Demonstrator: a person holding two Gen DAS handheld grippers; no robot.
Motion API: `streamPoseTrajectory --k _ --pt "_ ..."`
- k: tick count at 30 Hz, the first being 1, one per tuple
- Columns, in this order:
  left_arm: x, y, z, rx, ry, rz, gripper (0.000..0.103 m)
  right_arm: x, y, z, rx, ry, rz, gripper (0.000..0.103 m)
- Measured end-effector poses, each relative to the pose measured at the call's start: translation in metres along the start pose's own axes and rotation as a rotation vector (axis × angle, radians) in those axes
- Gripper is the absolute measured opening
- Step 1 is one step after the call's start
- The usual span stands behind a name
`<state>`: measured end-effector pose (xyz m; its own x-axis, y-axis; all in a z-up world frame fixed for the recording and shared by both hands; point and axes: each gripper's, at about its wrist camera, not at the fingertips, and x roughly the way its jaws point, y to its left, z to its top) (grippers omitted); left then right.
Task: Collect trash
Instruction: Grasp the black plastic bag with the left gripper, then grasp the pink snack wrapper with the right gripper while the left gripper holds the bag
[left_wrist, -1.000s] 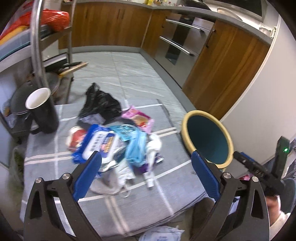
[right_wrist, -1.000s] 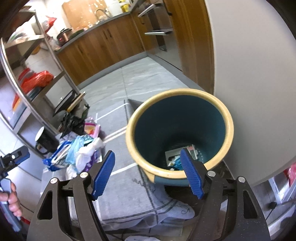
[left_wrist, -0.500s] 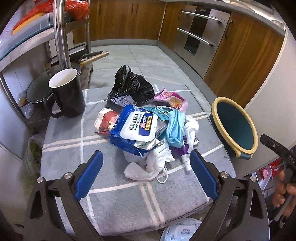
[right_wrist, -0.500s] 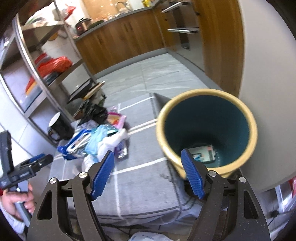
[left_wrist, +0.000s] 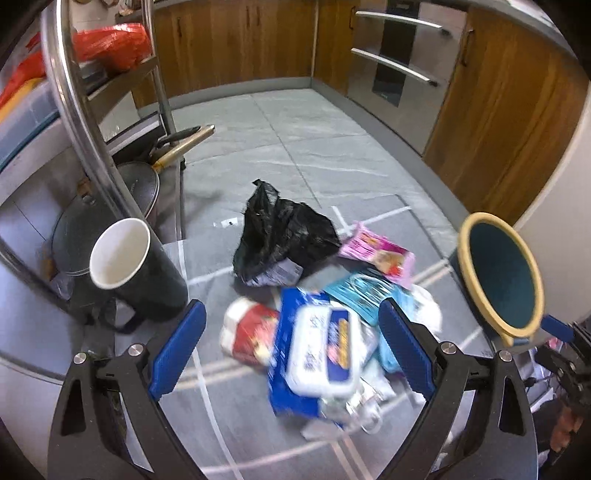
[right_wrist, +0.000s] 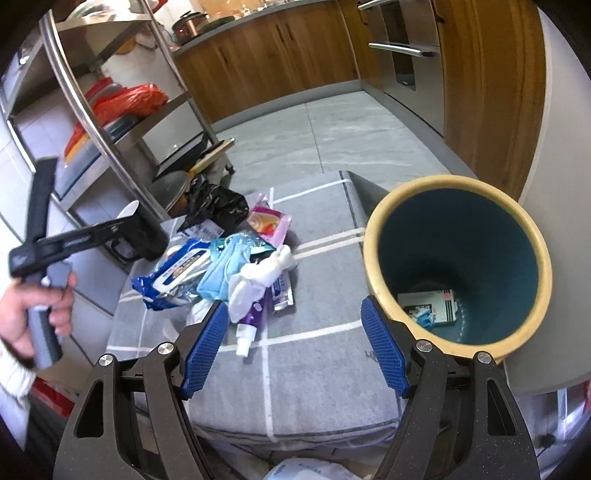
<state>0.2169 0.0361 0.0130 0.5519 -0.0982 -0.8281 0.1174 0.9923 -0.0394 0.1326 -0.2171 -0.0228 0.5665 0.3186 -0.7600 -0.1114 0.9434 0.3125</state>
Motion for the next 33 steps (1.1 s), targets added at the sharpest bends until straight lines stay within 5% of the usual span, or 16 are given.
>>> streamPoseTrajectory --k 12,21,23,26,33 --pt "0.110 0.028 0.029 -0.059 0.132 -0.002 0.086 0.049 0.015 0.034 0.014 0.071 0.038 0.075" --pt "0.143 0.036 0.035 -0.066 0.207 -0.039 0.054 0.080 0.014 0.047 0.047 0.100 0.039 0.075" --pt "0.146 0.038 0.035 -0.060 0.224 -0.039 0.033 0.085 0.013 0.049 0.058 0.104 0.045 0.075" --pt "0.151 0.038 0.033 -0.039 0.242 -0.031 0.015 0.093 0.013 0.050 0.072 0.113 0.054 0.075" --pt "0.128 0.039 0.030 -0.020 0.184 -0.014 0.007 0.117 0.013 0.058 0.095 0.122 0.084 0.075"
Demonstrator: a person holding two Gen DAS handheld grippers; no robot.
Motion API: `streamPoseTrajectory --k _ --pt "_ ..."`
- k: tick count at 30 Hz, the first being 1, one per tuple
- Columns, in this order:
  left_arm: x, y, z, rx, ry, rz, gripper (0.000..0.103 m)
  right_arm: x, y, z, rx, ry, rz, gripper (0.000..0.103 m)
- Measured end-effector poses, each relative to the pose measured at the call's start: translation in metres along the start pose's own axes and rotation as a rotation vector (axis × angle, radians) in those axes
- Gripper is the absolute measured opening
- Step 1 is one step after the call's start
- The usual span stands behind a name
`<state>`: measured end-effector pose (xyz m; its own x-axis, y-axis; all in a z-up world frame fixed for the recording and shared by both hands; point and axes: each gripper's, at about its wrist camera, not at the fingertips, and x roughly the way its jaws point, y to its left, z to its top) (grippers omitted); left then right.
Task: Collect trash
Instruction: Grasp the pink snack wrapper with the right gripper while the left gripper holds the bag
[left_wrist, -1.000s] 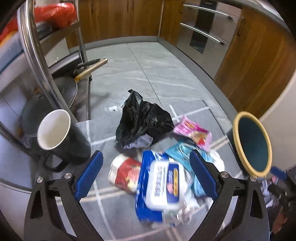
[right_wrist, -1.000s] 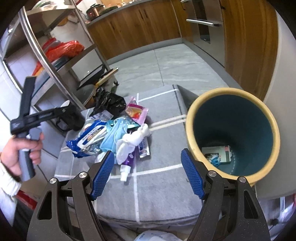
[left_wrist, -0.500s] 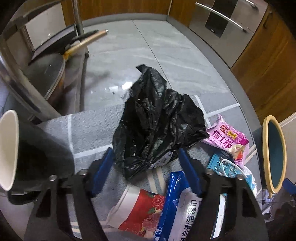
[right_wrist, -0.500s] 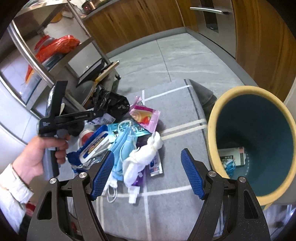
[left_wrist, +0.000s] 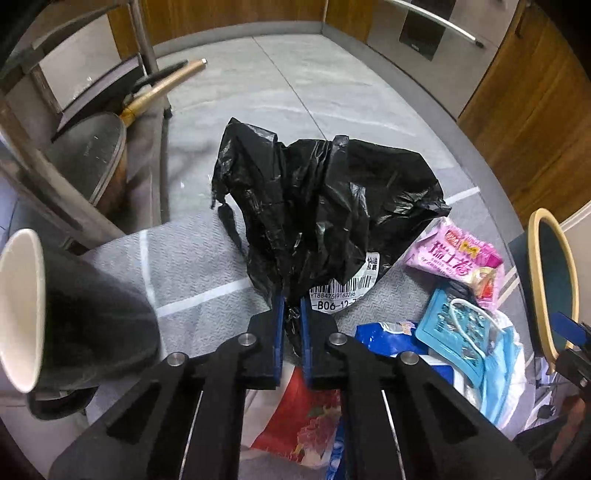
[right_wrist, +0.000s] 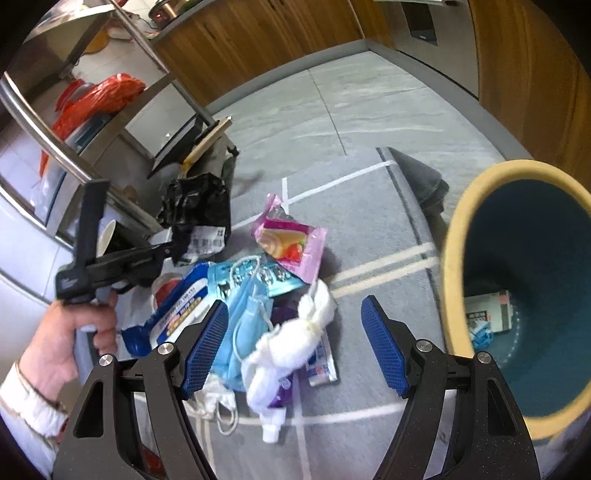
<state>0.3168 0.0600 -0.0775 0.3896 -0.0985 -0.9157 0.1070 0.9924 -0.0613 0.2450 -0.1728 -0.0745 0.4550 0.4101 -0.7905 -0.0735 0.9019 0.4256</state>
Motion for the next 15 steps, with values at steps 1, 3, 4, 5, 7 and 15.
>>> streamPoseTrajectory --k 1,3,4,5,7,15 --pt "-0.006 -0.001 0.000 0.000 -0.012 0.001 0.007 0.005 -0.001 0.003 0.003 0.001 0.005 0.075" --pt "-0.019 0.000 0.000 -0.011 -0.039 0.001 0.007 0.014 -0.004 0.009 0.016 -0.001 0.010 0.074" --pt "-0.026 0.000 0.000 -0.016 -0.052 0.001 0.007 0.019 -0.007 0.013 0.027 -0.001 0.015 0.073" --pt "-0.033 -0.001 -0.001 -0.019 -0.064 0.001 0.007 0.024 -0.009 0.016 0.037 0.000 0.018 0.071" --pt "-0.048 -0.003 -0.001 -0.031 -0.090 -0.009 0.007 0.033 -0.015 0.021 0.057 0.004 0.029 0.069" --pt "-0.086 -0.004 0.004 -0.081 -0.171 -0.077 0.007 0.067 -0.028 0.035 0.100 0.046 0.068 0.058"
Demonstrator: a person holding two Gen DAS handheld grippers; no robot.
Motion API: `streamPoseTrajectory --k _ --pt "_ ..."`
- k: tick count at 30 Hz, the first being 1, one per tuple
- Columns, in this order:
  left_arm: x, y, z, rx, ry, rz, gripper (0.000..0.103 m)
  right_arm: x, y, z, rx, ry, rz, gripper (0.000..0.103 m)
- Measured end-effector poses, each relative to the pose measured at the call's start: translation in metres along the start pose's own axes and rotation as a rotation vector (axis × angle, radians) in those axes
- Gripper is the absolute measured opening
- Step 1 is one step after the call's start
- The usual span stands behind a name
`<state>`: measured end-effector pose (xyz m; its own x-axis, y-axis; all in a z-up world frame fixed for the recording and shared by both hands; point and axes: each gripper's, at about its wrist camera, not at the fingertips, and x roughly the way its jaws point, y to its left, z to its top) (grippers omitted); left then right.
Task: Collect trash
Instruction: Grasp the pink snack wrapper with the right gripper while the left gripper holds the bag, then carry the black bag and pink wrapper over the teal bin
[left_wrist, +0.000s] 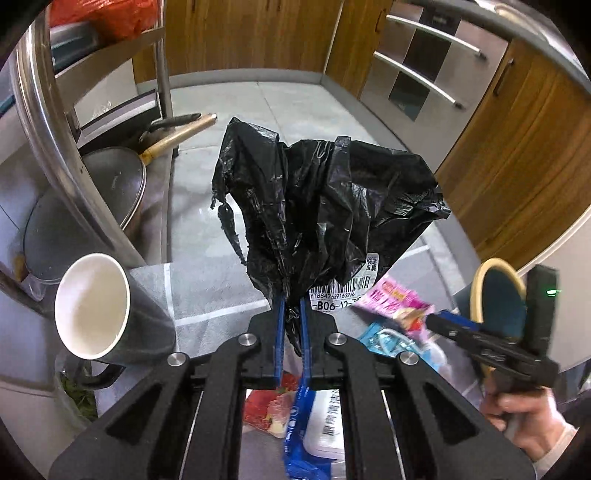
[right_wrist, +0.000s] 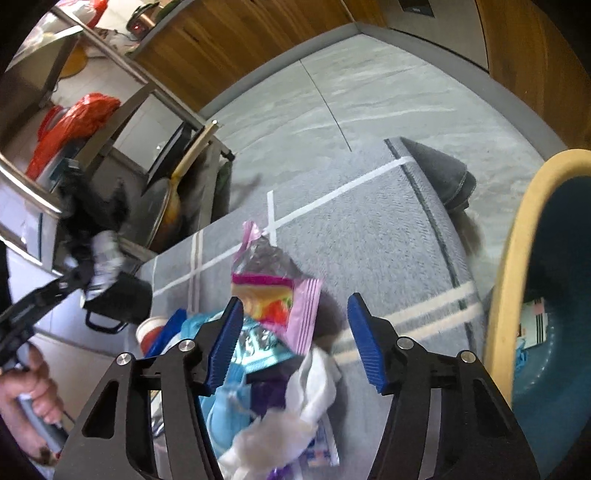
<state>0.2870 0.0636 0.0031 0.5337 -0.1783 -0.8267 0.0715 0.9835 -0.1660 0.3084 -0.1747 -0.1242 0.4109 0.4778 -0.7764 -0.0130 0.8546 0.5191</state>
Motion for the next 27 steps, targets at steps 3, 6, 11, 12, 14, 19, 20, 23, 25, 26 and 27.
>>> streamPoseTrajectory --k 3,6,11,12,14,19,20,23,25,26,27 --pt "-0.005 -0.003 0.001 -0.001 -0.011 -0.017 0.007 0.011 -0.001 -0.001 0.007 0.030 0.012 0.047" --pt "-0.007 -0.007 0.001 0.002 -0.010 -0.032 0.007 0.017 0.000 -0.005 -0.003 0.047 0.024 0.025" --pt "-0.010 -0.008 0.003 0.000 -0.022 -0.042 0.007 0.009 0.002 -0.008 -0.018 0.016 0.059 0.013" --pt "-0.011 -0.008 0.004 -0.001 -0.027 -0.045 0.007 0.006 0.003 -0.008 -0.025 0.007 0.061 0.012" --pt "-0.014 -0.009 0.005 -0.004 -0.035 -0.049 0.007 -0.004 0.007 -0.008 -0.041 -0.015 0.061 0.011" --pt "-0.030 -0.017 0.004 0.000 -0.061 -0.055 0.007 -0.035 0.014 -0.009 -0.081 -0.071 0.037 0.010" --pt "-0.033 -0.019 0.004 0.001 -0.066 -0.057 0.007 -0.039 0.015 -0.010 -0.085 -0.078 0.032 0.010" --pt "-0.043 -0.026 0.000 0.003 -0.079 -0.062 0.007 -0.061 0.019 -0.017 -0.112 -0.091 0.012 0.009" --pt "-0.049 -0.031 -0.005 -0.003 -0.086 -0.069 0.007 -0.077 0.023 -0.023 -0.137 -0.102 0.000 0.009" --pt "-0.052 -0.033 -0.007 -0.005 -0.089 -0.072 0.007 -0.084 0.023 -0.026 -0.144 -0.108 -0.002 0.009" --pt "-0.055 -0.035 -0.010 -0.010 -0.092 -0.078 0.007 -0.091 0.024 -0.028 -0.150 -0.114 -0.003 0.009"
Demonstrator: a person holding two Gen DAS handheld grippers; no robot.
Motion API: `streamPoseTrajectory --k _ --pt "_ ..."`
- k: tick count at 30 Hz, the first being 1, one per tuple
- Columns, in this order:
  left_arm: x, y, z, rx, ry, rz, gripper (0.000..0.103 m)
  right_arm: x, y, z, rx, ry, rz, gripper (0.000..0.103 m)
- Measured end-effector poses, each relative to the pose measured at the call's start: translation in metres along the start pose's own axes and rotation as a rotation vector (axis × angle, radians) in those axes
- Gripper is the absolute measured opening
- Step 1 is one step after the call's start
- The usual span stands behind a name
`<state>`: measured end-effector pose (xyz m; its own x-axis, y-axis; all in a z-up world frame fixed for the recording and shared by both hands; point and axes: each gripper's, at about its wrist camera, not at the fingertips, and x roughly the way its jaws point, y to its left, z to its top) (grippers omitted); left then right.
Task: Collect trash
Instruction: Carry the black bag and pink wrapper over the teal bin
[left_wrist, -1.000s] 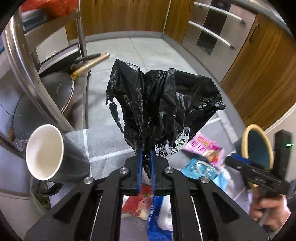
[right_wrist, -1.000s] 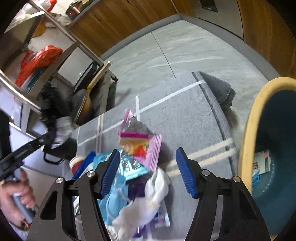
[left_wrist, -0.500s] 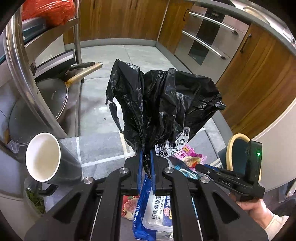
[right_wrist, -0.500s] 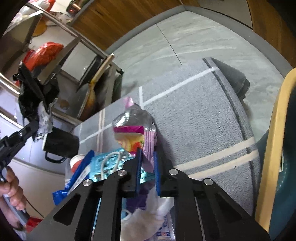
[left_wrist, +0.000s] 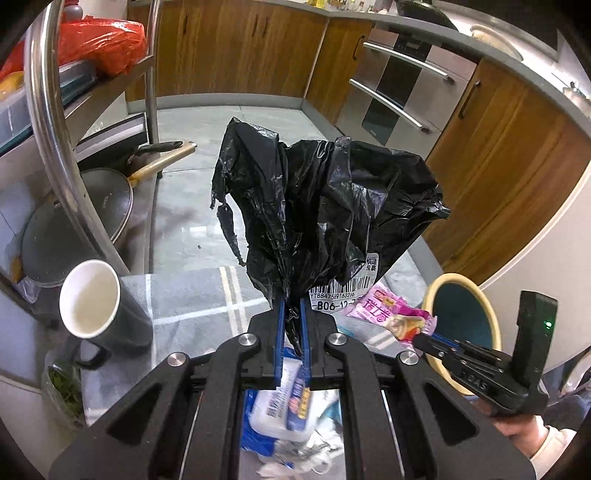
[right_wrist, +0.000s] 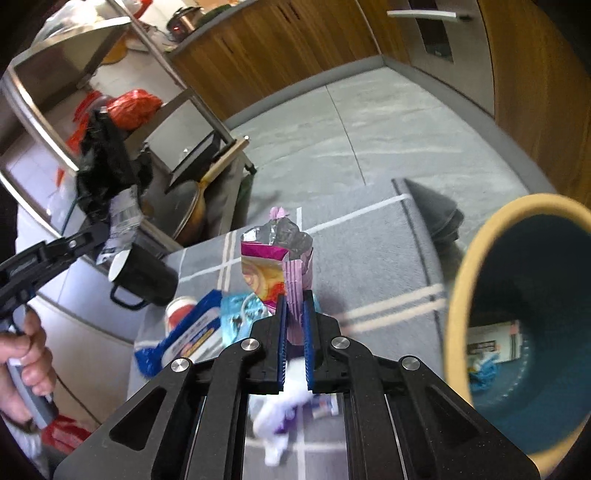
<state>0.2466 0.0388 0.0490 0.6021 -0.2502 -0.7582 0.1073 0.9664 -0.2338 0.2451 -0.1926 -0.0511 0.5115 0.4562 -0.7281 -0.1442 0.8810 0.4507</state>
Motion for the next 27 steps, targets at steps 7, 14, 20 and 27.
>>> streamPoseTrajectory --k 7,14,20,27 --pt "-0.020 -0.019 -0.021 0.009 -0.019 -0.014 0.007 -0.056 0.008 -0.015 -0.043 -0.048 -0.007 0.009" --pt "-0.033 -0.039 -0.041 0.013 -0.019 -0.046 0.007 -0.113 0.002 -0.025 -0.034 -0.125 0.000 0.009" --pt "-0.043 -0.060 -0.053 0.024 -0.027 -0.062 0.007 -0.153 -0.012 -0.033 -0.024 -0.187 -0.006 0.009" --pt "-0.041 -0.081 -0.066 0.026 -0.024 -0.075 0.007 -0.184 -0.036 -0.043 0.003 -0.252 -0.035 0.009"
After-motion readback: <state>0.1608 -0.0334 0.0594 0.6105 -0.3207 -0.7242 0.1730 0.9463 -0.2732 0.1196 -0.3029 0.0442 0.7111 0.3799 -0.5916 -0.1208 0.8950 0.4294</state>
